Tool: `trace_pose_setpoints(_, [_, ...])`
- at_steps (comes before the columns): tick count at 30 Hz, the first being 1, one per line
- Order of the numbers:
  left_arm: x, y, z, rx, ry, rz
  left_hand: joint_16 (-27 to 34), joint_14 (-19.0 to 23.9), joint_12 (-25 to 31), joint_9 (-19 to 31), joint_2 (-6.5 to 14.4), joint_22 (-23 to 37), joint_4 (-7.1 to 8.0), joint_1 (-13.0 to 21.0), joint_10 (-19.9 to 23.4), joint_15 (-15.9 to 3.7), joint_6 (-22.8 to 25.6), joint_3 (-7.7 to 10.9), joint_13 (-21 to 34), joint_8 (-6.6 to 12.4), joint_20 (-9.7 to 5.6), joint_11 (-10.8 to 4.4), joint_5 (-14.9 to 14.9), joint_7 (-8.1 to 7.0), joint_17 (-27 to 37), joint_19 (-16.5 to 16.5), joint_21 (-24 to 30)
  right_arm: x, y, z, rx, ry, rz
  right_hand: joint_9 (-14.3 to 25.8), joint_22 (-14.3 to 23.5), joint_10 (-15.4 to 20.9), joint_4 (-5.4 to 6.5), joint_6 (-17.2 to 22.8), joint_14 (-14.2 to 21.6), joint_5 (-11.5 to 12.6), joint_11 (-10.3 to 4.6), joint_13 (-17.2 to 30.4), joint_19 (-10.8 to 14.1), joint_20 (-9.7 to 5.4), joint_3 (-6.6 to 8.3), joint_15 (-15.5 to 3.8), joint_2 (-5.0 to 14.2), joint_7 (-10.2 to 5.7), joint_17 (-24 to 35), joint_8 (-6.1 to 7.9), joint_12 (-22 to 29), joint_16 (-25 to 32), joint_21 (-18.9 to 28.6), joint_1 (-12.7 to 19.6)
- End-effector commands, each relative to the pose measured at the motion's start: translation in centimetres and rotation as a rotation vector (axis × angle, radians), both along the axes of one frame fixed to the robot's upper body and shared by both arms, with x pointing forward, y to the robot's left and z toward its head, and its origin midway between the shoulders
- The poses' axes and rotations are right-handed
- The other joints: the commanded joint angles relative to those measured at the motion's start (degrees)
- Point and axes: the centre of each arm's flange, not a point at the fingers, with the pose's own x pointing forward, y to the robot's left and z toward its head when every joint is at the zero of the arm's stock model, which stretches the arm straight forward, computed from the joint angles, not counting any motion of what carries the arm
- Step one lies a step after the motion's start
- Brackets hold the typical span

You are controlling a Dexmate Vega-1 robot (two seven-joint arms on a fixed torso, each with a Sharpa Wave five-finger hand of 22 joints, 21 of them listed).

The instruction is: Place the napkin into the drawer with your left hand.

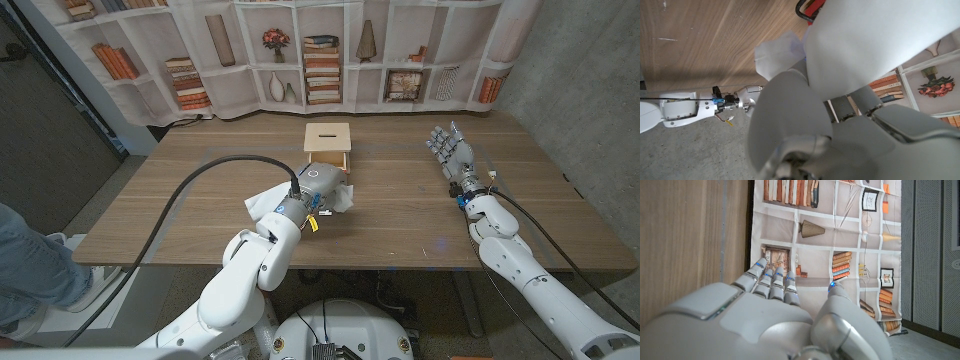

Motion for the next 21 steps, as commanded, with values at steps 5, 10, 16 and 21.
trace_pose_setpoints(5, [-1.0,0.4,1.9,-0.008,-0.043,0.010,0.03,1.68,-0.42,0.04,0.28,0.08,0.01,-0.35,0.36,-7.15,0.31,-0.07,0.41,0.48,-2.67,-0.45,0.12,-0.34,0.51,-0.35,0.66,0.3,0.1,0.2,0.005,-0.002,0.007,0.25,0.14,0.54,-0.29,0.24,0.26,0.08,0.01,0.24,0.05,-0.70,0.27,0.31,0.30,-0.05,0.25,0.04,-0.26,0.04,0.15,0.53])
trace_pose_setpoints(10, [-1.0,0.7,2.3,-0.019,-0.048,0.011,0.03,1.97,-0.49,-0.06,0.26,0.07,0.06,-0.47,0.45,-7.38,0.41,-0.12,0.55,0.50,-2.79,-0.43,0.12,-0.60,0.65,-0.40,0.87,0.3,0.1,0.2,0.005,-0.005,0.006,0.25,0.14,0.55,-0.29,0.26,0.26,0.07,0.02,0.23,0.02,-0.67,0.26,0.29,0.33,-0.05,0.25,0.05,-0.27,0.04,0.14,0.53])
trace_pose_setpoints(16, [-1.0,1.0,2.6,-0.026,-0.059,0.004,-0.09,2.04,-0.57,-0.11,0.22,0.06,0.09,-0.58,0.56,-7.48,0.32,-0.18,0.73,0.49,-2.91,-0.54,0.11,-0.52,0.84,-0.54,1.09,0.2,0.1,0.1,0.004,-0.004,0.006,0.25,0.14,0.53,-0.29,0.28,0.28,0.07,-0.05,0.23,0.07,-0.70,0.25,0.26,0.34,-0.10,0.26,0.05,-0.28,0.05,0.15,0.51])
trace_pose_setpoints(21, [-0.6,1.5,3.0,-0.038,-0.064,-0.010,-0.11,2.39,-0.62,-0.15,0.18,0.06,0.08,-0.66,0.77,-7.58,0.52,-0.23,0.90,0.60,-3.04,-0.74,0.11,-0.55,1.00,-0.57,1.36,0.1,0.1,0.0,0.005,-0.001,0.004,0.25,0.14,0.53,-0.31,0.30,0.32,0.07,-0.03,0.23,0.16,-0.70,0.25,0.29,0.36,-0.10,0.26,0.06,-0.27,0.06,0.18,0.52])
